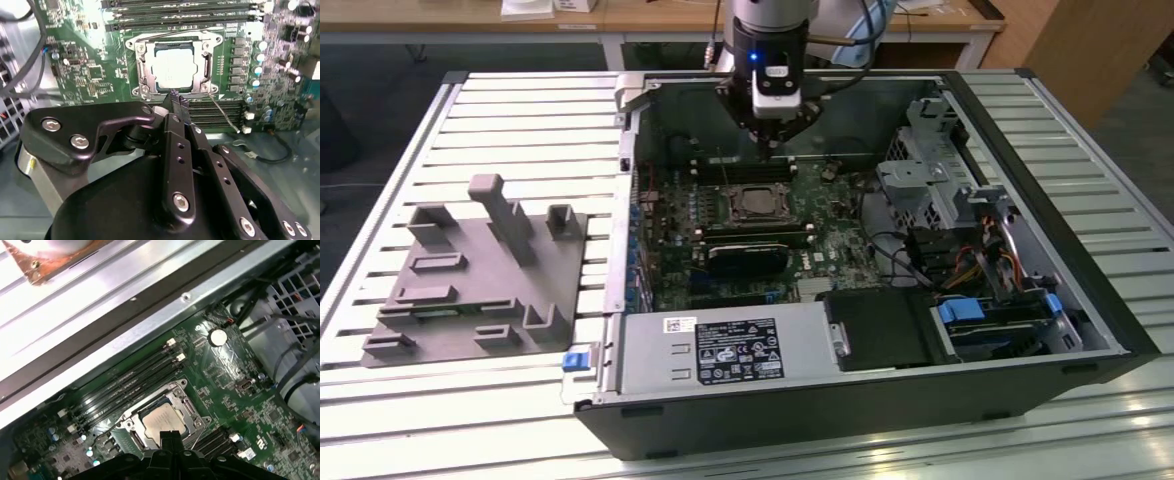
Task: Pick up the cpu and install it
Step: 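Install the first cpu locking lever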
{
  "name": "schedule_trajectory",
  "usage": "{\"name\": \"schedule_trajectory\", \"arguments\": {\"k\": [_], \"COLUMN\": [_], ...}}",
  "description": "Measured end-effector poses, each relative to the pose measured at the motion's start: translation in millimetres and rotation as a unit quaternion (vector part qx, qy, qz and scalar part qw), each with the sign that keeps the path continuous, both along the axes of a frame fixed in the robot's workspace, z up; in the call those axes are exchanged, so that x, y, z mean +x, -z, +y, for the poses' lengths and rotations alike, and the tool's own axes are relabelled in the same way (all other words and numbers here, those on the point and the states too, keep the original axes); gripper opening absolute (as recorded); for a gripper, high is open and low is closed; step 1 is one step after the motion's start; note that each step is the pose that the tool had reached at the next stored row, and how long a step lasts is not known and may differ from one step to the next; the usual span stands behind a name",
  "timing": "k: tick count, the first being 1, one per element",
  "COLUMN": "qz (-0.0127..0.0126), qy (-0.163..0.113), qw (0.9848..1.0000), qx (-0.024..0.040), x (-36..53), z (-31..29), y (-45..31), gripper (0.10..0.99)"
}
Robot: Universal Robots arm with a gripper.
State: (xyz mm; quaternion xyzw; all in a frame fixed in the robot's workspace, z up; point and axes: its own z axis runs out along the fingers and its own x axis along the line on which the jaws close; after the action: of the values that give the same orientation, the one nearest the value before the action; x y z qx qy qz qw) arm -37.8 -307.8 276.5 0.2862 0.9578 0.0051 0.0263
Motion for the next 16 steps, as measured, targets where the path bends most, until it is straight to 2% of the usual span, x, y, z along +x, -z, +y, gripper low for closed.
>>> {"name": "schedule_trajectory", "arguments": {"k": [3, 6, 12, 15, 16], "qz": [0.0, 0.0, 0.0007, 0.0021, 0.0035], "qy": [-0.027, -0.054, -0.098, -0.118, -0.124], "qw": [0.9996, 0.9985, 0.9952, 0.993, 0.9923], "qx": [0.0, 0.0, 0.004, 0.0043, 0.0045], "x": [0.0, 0.0, 0.0, 0.0, 0.1], "z": [0.0, 0.0, 0.0, 0.0, 0.0], "y": [0.3, 0.6, 1.0, 1.6, 1.8], "gripper": [0.106, 0.106, 0.106, 0.106, 0.106]}}
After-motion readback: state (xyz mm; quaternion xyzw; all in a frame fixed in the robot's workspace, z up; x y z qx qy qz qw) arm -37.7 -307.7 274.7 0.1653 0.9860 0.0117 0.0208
